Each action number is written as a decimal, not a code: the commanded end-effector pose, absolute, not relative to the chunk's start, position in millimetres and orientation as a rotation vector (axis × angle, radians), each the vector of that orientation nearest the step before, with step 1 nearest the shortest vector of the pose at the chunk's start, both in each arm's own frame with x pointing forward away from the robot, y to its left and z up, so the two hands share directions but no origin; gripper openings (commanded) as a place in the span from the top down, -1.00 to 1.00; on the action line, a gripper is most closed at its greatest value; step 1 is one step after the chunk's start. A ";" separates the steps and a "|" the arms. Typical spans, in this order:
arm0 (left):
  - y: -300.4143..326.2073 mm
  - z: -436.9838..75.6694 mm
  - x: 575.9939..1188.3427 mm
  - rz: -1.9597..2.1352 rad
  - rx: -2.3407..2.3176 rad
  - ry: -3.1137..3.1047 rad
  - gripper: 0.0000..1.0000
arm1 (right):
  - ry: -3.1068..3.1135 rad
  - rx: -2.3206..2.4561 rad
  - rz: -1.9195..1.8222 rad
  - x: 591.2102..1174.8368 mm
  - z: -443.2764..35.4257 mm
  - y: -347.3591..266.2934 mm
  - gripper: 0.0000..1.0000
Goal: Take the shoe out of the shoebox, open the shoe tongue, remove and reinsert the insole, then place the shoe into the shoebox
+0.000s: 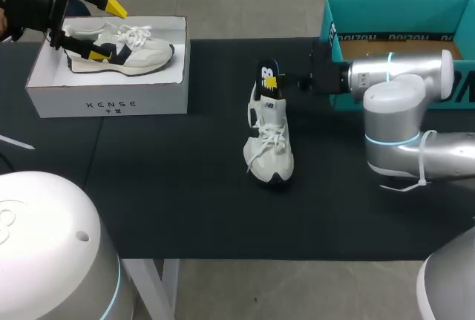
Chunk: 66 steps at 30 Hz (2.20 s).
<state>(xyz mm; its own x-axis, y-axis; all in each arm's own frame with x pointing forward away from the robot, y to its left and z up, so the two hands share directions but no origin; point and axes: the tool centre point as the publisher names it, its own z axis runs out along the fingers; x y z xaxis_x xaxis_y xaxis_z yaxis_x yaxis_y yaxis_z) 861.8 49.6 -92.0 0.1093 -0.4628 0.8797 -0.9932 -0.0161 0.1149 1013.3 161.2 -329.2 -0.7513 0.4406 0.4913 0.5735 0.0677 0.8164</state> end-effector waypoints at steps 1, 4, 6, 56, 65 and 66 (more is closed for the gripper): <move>49.4 -91.8 862.3 0.842 1.596 -1.465 -1.00 | -2.214 -1.043 -1.779 1026.4 -327.3 168.7 0.15; 49.4 -91.8 862.3 0.842 1.596 -1.465 -1.00 | -2.215 -1.042 -1.784 1027.5 -328.7 170.0 0.33; 49.4 -91.8 862.3 0.842 1.596 -1.465 -1.00 | -2.214 -1.044 -1.783 1025.3 -330.2 170.6 0.61; 49.4 -91.8 862.3 0.842 1.596 -1.465 -1.00 | -2.185 -1.055 -1.732 994.8 -337.0 166.4 1.00; 49.4 -91.8 862.3 0.842 1.596 -1.465 -1.00 | -2.169 -1.047 -1.700 987.9 -346.1 171.2 1.00; 49.4 -91.8 862.3 0.842 1.596 -1.465 -1.00 | -2.170 -1.045 -1.696 987.2 -346.6 171.3 1.00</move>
<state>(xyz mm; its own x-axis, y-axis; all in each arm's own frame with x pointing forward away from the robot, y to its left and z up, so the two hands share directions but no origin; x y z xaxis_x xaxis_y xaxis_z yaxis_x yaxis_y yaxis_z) 861.8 49.6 -92.0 0.1093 -0.4629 0.8797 -0.9932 -0.0161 0.1149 986.3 169.6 -344.2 -0.7321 0.4064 0.5467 0.6265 0.0866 0.7746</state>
